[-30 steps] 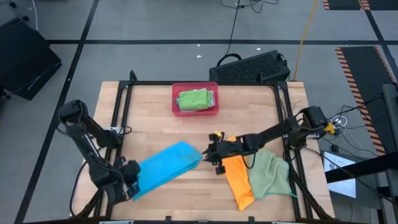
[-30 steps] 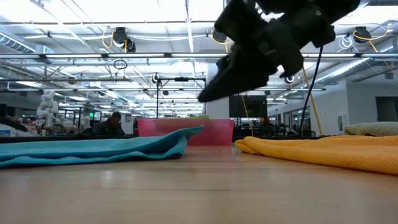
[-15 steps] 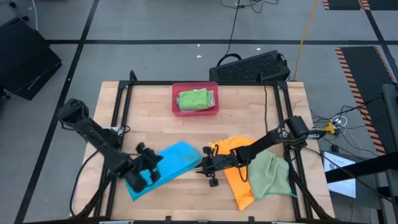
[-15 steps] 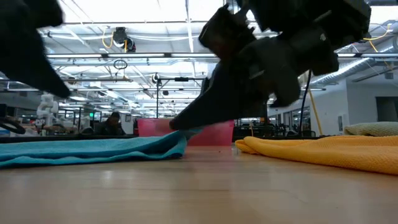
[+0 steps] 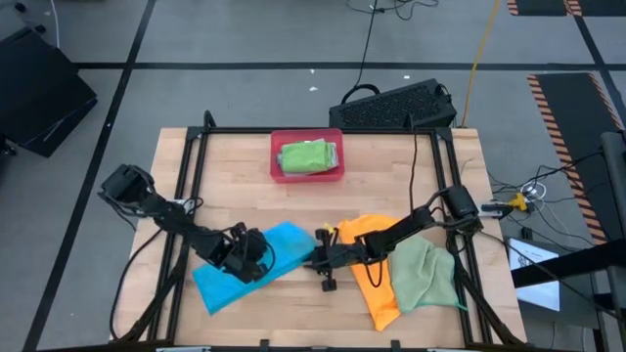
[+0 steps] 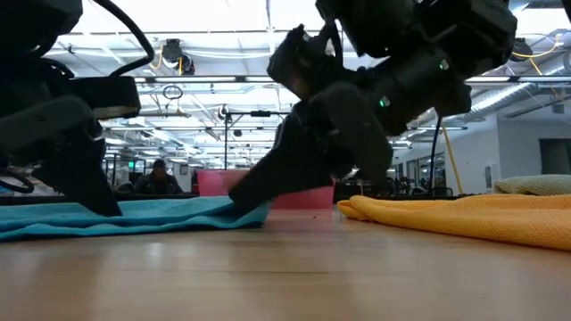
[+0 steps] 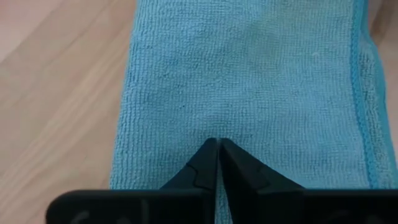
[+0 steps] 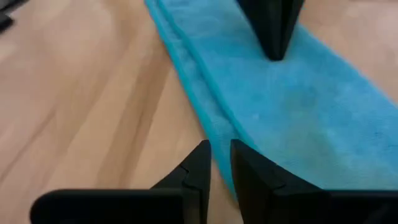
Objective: Fold microfiber towels
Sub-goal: Fold the blue towel
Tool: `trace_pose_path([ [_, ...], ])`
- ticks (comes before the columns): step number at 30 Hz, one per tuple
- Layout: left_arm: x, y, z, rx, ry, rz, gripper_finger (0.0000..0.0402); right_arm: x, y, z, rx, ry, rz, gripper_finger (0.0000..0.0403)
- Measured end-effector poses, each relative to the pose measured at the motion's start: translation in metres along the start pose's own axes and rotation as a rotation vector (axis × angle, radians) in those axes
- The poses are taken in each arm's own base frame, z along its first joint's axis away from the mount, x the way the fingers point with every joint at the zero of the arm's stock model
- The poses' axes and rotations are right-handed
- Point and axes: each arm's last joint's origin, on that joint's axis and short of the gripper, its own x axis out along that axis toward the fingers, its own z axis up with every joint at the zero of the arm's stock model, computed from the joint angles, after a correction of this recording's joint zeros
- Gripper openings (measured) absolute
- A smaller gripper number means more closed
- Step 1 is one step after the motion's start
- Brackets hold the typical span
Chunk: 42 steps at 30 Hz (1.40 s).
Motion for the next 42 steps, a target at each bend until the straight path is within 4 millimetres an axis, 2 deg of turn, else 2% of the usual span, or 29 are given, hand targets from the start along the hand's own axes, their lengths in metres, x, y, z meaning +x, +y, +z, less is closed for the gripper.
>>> trace_pose_path([
  [6, 0.000, -0.001, 0.001, 0.041, -0.018, -0.012, 0.0024, 0.002, -0.016, -0.009, 0.011, 0.094, -0.057, 0.0051],
  [12, 0.000, 0.002, -0.002, 0.090, 0.023, 0.009, 0.0005, 0.000, -0.018, -0.016, 0.030, 0.192, -0.041, 0.0051],
  [17, -0.001, 0.008, -0.005, 0.173, 0.045, 0.068, 0.0008, -0.007, -0.012, -0.010, 0.138, 0.219, 0.124, 0.0051],
  [22, 0.001, 0.010, -0.003, 0.375, 0.017, 0.095, 0.0019, -0.023, -0.002, 0.004, 0.151, 0.208, 0.186, 0.0051],
  [25, 0.000, 0.006, 0.007, 0.478, -0.035, 0.033, 0.0012, -0.038, 0.000, 0.020, 0.124, 0.179, 0.152, 0.0051],
  [29, -0.005, -0.001, 0.021, 0.577, -0.061, -0.145, 0.0003, -0.059, -0.003, 0.028, 0.057, 0.229, 0.002, 0.0051],
  [33, -0.019, -0.004, 0.036, 0.581, -0.127, -0.211, 0.0014, -0.072, -0.007, 0.033, 0.030, 0.254, -0.078, 0.0051],
  [39, -0.045, -0.009, 0.056, 0.469, -0.265, -0.247, 0.0019, -0.073, -0.008, 0.012, 0.031, 0.268, -0.080, 0.0051],
  [42, -0.047, -0.013, 0.063, 0.400, -0.334, -0.223, 0.0009, -0.072, -0.012, 0.002, 0.022, 0.212, -0.097, 0.0051],
])
